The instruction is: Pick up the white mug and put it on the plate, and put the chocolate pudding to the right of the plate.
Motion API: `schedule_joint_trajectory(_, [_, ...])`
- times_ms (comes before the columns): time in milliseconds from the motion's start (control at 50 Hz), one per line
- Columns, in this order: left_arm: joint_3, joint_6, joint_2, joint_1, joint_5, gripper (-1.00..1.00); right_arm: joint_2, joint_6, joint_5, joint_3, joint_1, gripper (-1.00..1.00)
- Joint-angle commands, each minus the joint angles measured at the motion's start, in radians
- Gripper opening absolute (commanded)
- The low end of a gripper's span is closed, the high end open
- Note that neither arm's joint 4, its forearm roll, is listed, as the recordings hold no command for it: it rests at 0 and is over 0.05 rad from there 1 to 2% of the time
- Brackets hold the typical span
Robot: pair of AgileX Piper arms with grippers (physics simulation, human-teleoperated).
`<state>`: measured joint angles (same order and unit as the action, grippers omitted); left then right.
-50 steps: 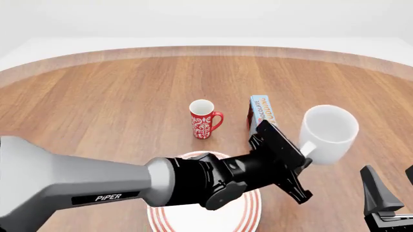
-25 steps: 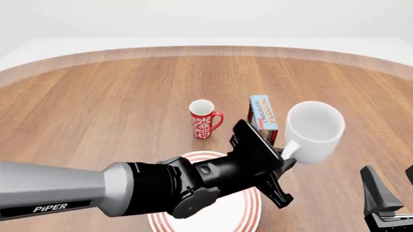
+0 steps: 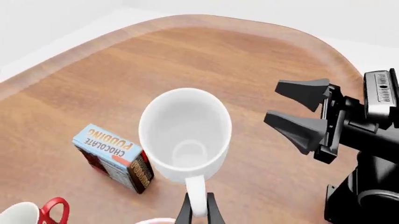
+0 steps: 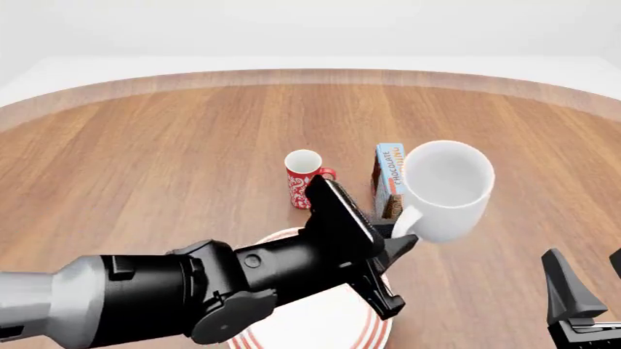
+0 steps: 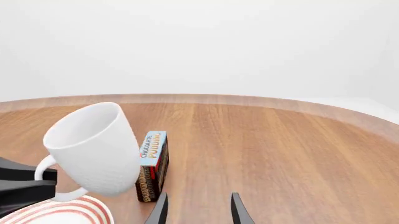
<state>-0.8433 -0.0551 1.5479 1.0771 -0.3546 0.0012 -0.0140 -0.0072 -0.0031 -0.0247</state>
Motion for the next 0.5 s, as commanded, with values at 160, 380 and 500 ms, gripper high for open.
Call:
schedule_joint_trajectory(160, [0.1,-0.01,-0.134,-0.011,0.019,-1.0,0.0,0.0,0.0,0.0,0.0,1.0])
schedule_joint_trajectory(380, [0.18,0.009,-0.2,-0.041,-0.004,-1.0,0.0,0.001,0.0,0.0,0.0,1.0])
schedule_joint_trajectory(500, [0.229,0.02,-0.252,-0.063,-0.014,-1.0,-0.001,0.002,-0.003,-0.006,0.004,1.0])
